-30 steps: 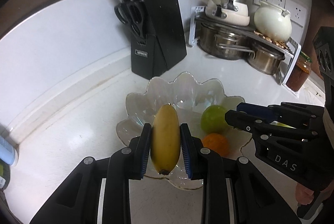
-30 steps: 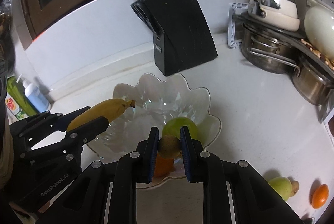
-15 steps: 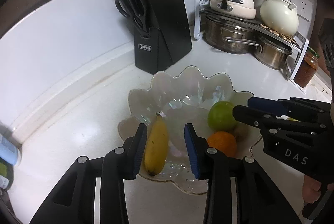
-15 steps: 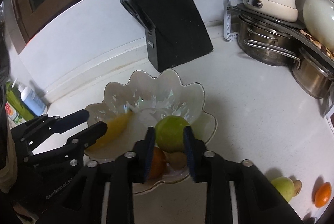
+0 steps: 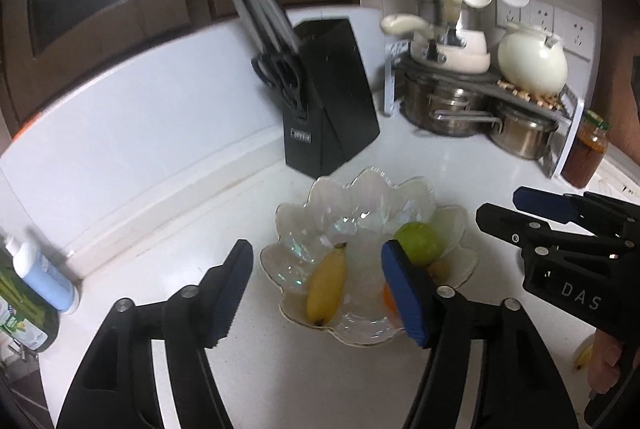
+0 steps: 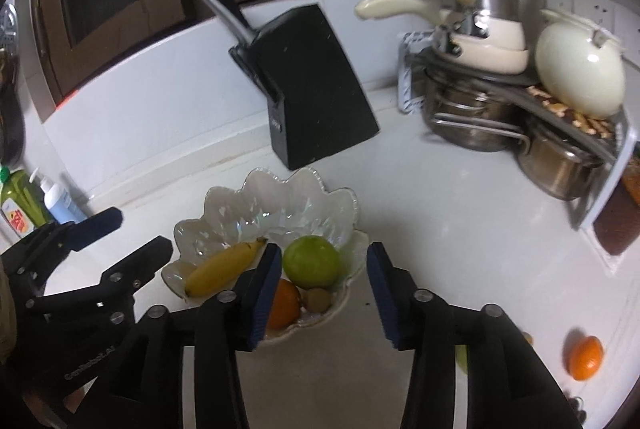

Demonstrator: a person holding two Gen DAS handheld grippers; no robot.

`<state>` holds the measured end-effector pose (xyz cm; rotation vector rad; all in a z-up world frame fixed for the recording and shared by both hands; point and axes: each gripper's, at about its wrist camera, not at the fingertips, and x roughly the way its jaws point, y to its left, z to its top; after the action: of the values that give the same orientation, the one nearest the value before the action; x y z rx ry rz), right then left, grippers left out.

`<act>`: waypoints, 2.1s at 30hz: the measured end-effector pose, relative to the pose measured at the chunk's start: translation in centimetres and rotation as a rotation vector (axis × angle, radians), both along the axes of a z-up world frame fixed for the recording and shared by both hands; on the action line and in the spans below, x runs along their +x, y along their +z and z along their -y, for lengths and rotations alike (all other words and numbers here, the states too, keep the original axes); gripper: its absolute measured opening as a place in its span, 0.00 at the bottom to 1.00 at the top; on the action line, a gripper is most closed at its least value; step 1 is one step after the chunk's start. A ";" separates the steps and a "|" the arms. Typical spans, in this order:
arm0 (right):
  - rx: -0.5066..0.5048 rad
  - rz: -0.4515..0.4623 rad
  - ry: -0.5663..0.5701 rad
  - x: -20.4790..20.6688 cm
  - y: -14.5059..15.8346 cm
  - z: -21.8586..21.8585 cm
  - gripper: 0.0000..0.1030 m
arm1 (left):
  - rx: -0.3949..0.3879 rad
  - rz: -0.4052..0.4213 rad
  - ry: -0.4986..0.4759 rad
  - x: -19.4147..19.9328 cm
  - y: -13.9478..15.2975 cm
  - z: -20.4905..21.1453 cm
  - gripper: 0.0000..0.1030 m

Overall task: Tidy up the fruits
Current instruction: 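Move both tools back over the counter toward the green apple and orange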

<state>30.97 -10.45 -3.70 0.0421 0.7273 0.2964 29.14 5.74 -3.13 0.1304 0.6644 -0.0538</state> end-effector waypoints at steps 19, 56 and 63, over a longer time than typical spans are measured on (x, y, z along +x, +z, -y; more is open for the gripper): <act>-0.008 0.155 -0.238 -7.7 5.5 9.0 0.69 | -0.015 0.164 -0.153 -5.9 5.2 7.5 0.80; -0.077 0.028 -0.488 -12.4 0.6 20.6 0.69 | 0.019 0.014 -0.304 -7.2 -0.6 18.4 0.81; -0.066 -0.053 -0.485 -11.3 -1.7 21.6 0.69 | 0.032 -0.026 -0.307 -6.1 -2.4 19.3 0.81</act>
<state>19.69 -32.08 -5.44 0.1618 0.7552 -0.1929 23.01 -13.59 -5.54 0.2621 0.6674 -0.3403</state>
